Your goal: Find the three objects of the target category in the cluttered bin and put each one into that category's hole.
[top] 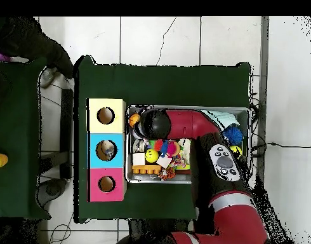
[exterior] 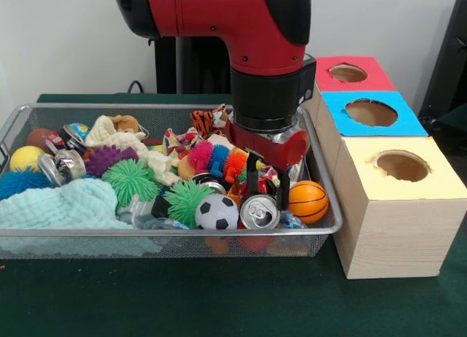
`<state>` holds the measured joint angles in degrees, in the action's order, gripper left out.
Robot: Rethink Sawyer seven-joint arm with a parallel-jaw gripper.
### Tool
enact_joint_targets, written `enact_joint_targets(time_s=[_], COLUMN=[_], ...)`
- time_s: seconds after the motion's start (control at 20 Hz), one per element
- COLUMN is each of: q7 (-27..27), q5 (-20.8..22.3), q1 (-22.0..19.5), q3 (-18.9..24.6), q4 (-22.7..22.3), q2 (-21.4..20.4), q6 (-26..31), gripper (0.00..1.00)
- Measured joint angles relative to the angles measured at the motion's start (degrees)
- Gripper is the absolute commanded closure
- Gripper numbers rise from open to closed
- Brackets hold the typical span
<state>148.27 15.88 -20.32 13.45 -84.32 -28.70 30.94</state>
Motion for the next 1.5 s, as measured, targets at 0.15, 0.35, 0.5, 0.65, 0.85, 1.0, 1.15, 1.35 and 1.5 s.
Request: enact_joint_targets(time_s=[0.15,0.35,0.5,0.65,0.85,1.0,1.15,1.35,1.5], q7=[0.0,0.0,0.0,0.0,0.0,0.0,0.0,0.0,0.0], q5=[0.0,0.0,0.0,-0.1,-0.2,-0.5,-0.6,-0.9,-1.1], q1=[0.8,1.9,2.2,2.3,2.6,2.7,2.8,3.0,3.1], q3=[-0.1,-0.9,-1.0,-0.9,-0.8,-0.7,-0.7,-0.7,-0.6], q4=[0.3,0.6,0.9,1.0,1.0,1.1,1.1,1.2,1.2], q2=[0.1,-0.1,-0.1,0.0,0.6,1.0,1.4,2.3,2.9], q6=[-0.2,-0.3,-0.7,-1.1,-1.3,-1.6,-2.1,-3.1,-4.0], gripper=[0.0,0.0,0.0,0.0,0.0,0.0,0.0,0.0,0.0])
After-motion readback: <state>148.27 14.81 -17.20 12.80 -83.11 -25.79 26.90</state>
